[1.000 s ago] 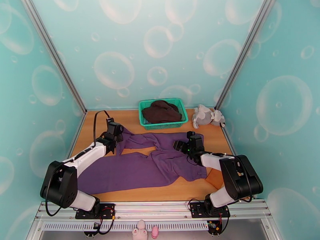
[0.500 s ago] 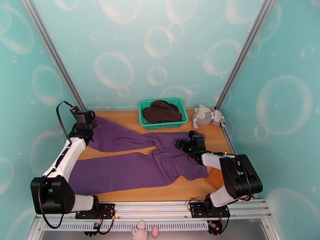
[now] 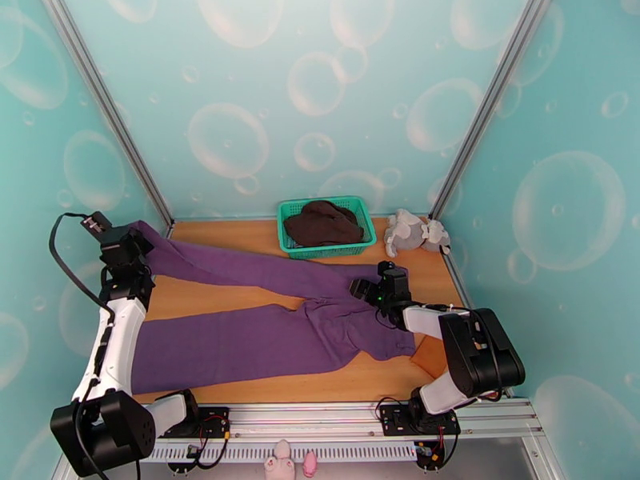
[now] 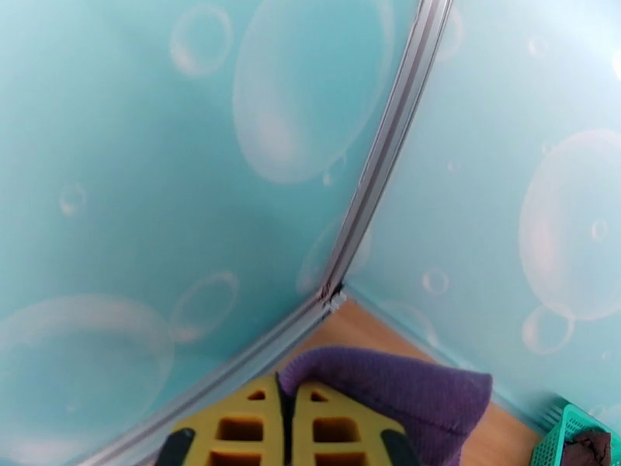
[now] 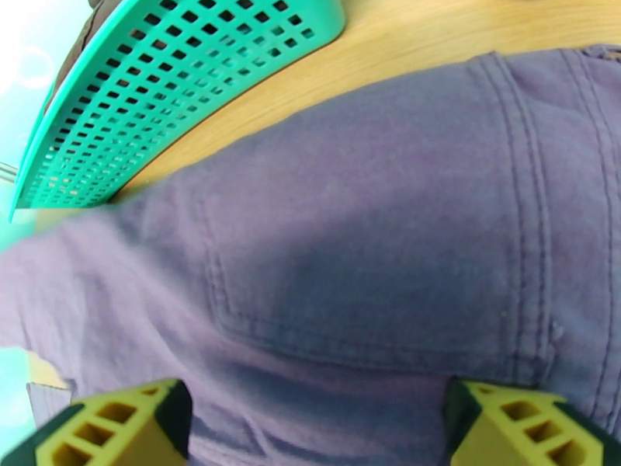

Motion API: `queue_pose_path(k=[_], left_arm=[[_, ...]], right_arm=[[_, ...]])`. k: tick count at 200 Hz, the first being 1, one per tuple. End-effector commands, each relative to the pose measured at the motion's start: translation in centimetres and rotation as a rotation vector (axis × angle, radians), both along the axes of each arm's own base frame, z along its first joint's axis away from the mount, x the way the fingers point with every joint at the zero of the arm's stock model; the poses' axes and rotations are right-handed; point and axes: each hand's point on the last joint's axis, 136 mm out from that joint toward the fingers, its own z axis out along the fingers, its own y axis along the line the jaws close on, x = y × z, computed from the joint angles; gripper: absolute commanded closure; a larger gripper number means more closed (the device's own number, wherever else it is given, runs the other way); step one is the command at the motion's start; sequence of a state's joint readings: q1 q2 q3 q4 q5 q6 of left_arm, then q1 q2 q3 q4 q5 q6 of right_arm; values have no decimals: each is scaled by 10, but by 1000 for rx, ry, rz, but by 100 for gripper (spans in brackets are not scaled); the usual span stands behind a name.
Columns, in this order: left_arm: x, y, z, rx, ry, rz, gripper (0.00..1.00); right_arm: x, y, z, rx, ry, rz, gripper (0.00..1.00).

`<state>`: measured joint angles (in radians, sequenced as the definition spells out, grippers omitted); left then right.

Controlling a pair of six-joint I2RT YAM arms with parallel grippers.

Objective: Fold and stack the trousers

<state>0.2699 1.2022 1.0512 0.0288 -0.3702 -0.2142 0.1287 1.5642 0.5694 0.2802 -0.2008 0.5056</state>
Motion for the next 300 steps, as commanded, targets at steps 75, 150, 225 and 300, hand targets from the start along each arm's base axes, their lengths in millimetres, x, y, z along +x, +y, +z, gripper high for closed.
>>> queue_pose_path(k=[75, 150, 225, 300], left_arm=[[37, 8, -4, 72, -153, -179, 100], [114, 24, -95, -163, 55, -220, 100], [102, 8, -22, -94, -235, -352, 100], [-23, 67, -194, -344, 213, 214, 41]], right_arm=[[-15, -14, -29, -34, 112, -55, 11], [-14, -13, -29, -38, 108, -47, 10], [-13, -12, -29, -47, 102, -42, 10], [-13, -12, -29, -48, 101, -48, 10]])
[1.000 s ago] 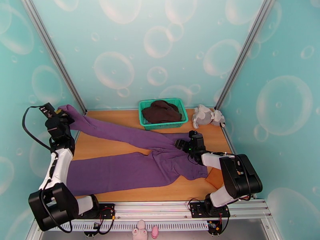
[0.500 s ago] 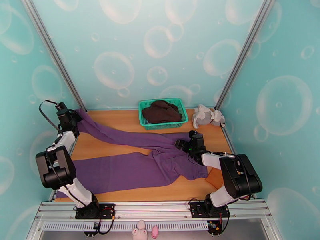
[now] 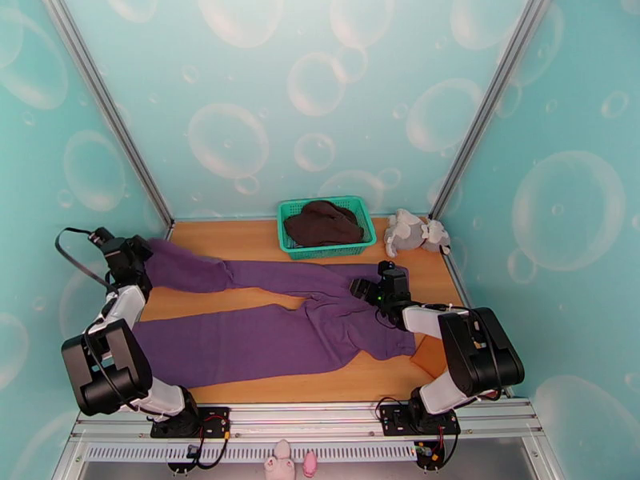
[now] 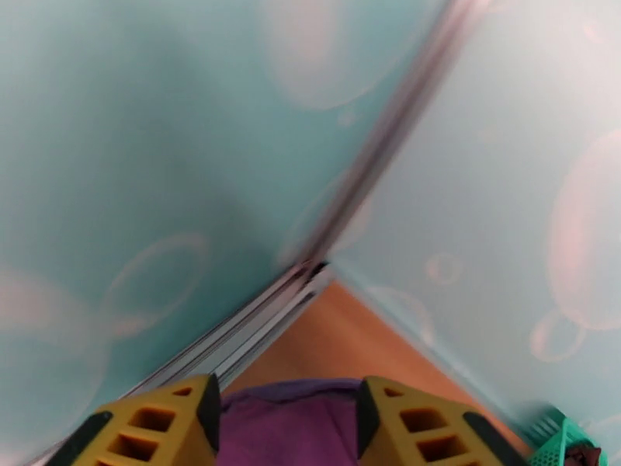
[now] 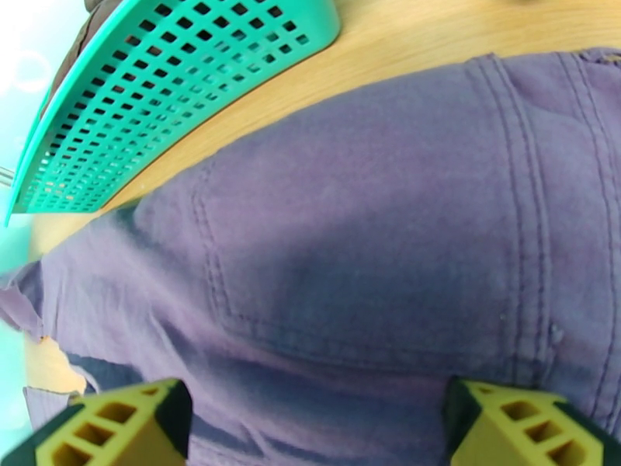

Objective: Fold and stack the trousers

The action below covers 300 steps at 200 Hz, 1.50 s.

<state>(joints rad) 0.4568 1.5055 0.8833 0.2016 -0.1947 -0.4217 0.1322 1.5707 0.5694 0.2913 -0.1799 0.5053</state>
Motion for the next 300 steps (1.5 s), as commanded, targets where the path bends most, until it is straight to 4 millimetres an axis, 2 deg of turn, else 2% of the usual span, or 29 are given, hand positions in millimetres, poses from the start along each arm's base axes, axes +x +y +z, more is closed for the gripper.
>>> queue_pose_path(k=[1, 11, 21, 31, 41, 57, 73, 88, 100, 124, 127, 154, 193, 223, 282, 300], left_arm=[[-43, 3, -23, -30, 93, 134, 41], [-45, -4, -15, -29, 56, 123, 41], [-40, -22, -4, -25, 11, 63, 41], [-35, -40, -1, -47, -17, 14, 42], [-22, -64, -4, -111, -41, -91, 42], [-1, -100, -20, -235, -13, -220, 43], [15, -126, -40, -315, 71, -287, 43], [14, -142, -72, -385, 163, -291, 43], [13, -142, -88, -425, 189, -266, 44], [25, -138, -100, -445, 160, -243, 49], [33, -136, -93, -443, 137, -243, 50], [58, -130, -99, -470, 133, -216, 53], [77, -114, -124, -512, 188, -145, 56], [79, -113, -138, -528, 214, -126, 59], [69, -114, -139, -519, 202, -104, 61], [71, -113, -146, -526, 222, -100, 62]], right_arm=[[-15, -10, -28, -34, 108, -36, 10], [-15, -10, -28, -31, 107, -37, 10], [-15, -11, -28, -29, 108, -36, 10], [-15, -10, -28, -29, 108, -37, 10], [-14, -10, -28, -30, 107, -36, 10], [-14, -11, -28, -28, 109, -36, 10], [-14, -10, -28, -29, 106, -33, 10], [-14, -10, -28, -27, 107, -29, 10], [-14, -11, -28, -26, 108, -33, 10], [-13, -10, -28, -27, 106, -31, 10], [-13, -10, -28, -28, 107, -31, 10], [-13, -10, -27, -28, 106, -27, 10], [-13, -9, -28, -26, 110, -24, 10], [-13, -10, -28, -27, 115, -24, 10], [-12, -9, -29, -30, 117, -24, 9], [-12, -9, -29, -31, 116, -22, 9]])
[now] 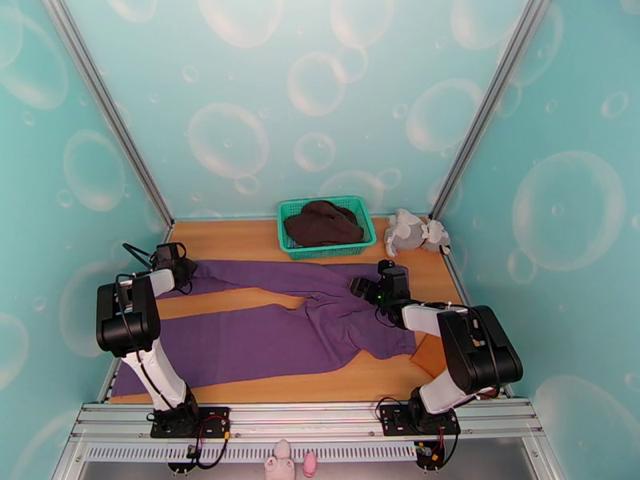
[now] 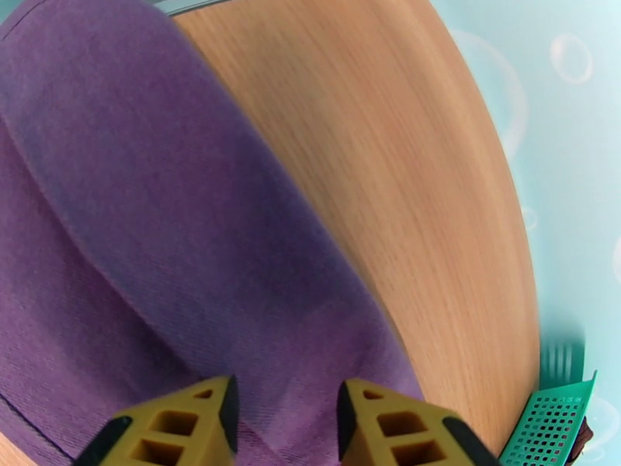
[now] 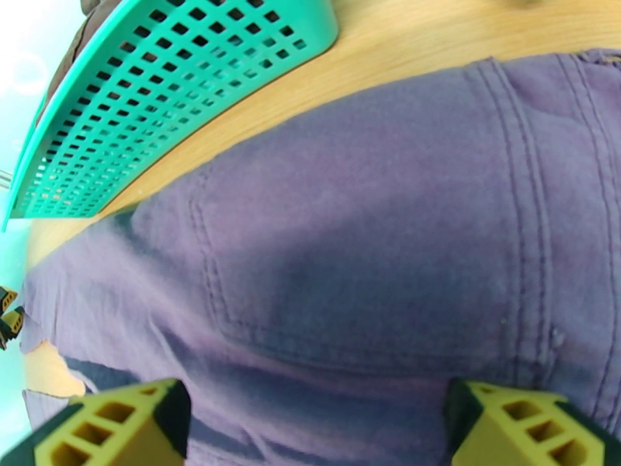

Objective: Fold and stack the trousers

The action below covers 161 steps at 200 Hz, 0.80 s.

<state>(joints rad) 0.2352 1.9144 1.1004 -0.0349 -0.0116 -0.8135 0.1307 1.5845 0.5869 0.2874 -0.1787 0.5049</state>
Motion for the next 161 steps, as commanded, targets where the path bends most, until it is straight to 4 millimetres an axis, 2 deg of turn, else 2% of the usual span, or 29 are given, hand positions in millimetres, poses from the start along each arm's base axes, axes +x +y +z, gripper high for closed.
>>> queue_pose_path(k=[1, 49, 124, 137, 161], left_arm=[[-2, 4, -3, 6, 16, 25, 61], [-2, 5, -8, 3, 25, 29, 66], [-33, 0, 20, 41, -59, 45, 66], [-32, 3, 23, 49, -70, 52, 65], [-23, 3, 17, 23, -53, 38, 65]], right_arm=[[-16, -9, -29, -29, 116, -21, 9], [-16, -9, -30, -32, 116, -18, 9], [-15, -8, -29, -45, 115, -17, 9], [-15, -8, -29, -46, 116, -16, 9], [-15, -7, -29, -49, 115, -13, 9]])
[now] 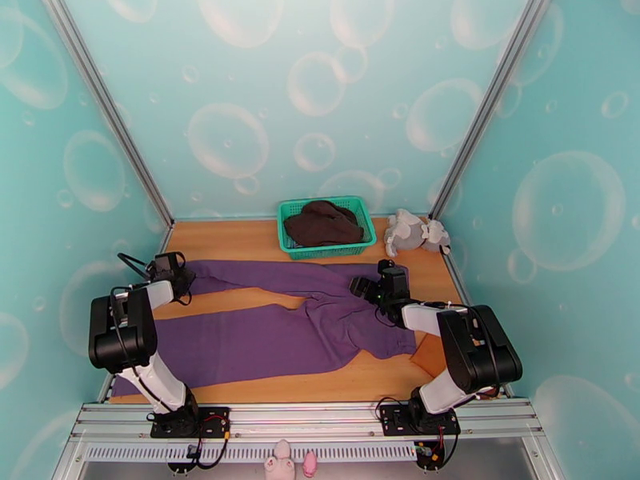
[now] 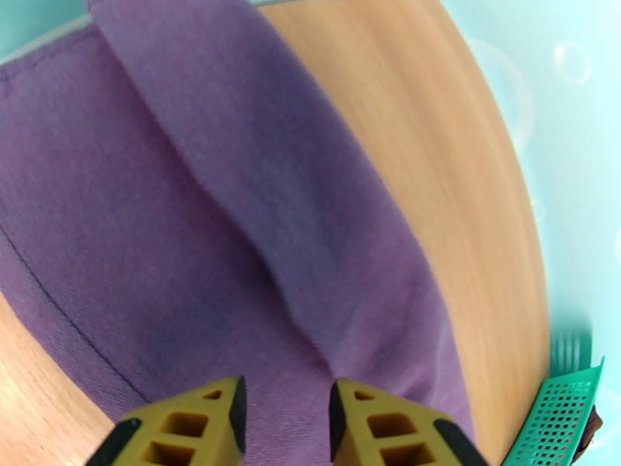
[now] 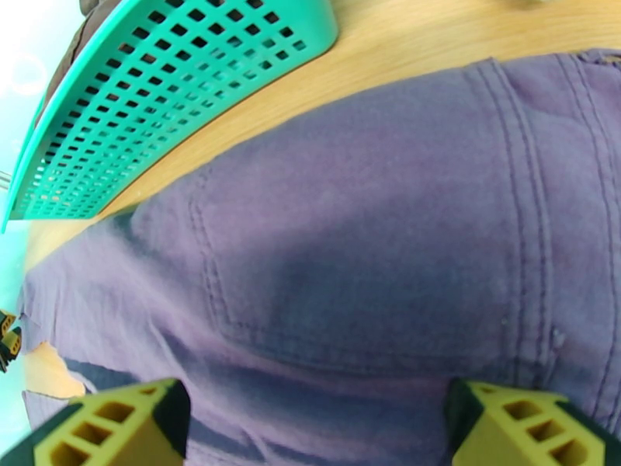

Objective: Fold and stack the trousers

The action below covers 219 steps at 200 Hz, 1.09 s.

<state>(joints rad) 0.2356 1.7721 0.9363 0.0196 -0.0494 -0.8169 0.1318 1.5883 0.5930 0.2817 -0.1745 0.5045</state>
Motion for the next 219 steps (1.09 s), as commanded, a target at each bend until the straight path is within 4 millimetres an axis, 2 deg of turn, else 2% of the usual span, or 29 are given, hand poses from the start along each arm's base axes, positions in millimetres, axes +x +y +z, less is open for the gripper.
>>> queue_pose_path(k=[1, 48, 139, 219], left_arm=[[12, 5, 6, -11, -27, 8, 65], [20, 6, -5, -18, -7, 12, 64], [22, 8, -20, -19, 30, 16, 64], [34, 12, -19, -22, 21, 21, 64]], right_arm=[[-16, -7, -29, -46, 112, -12, 9], [-16, -7, -30, -48, 115, -12, 9], [-15, -7, -29, -53, 113, -9, 9], [-15, -6, -30, -57, 114, -8, 9]])
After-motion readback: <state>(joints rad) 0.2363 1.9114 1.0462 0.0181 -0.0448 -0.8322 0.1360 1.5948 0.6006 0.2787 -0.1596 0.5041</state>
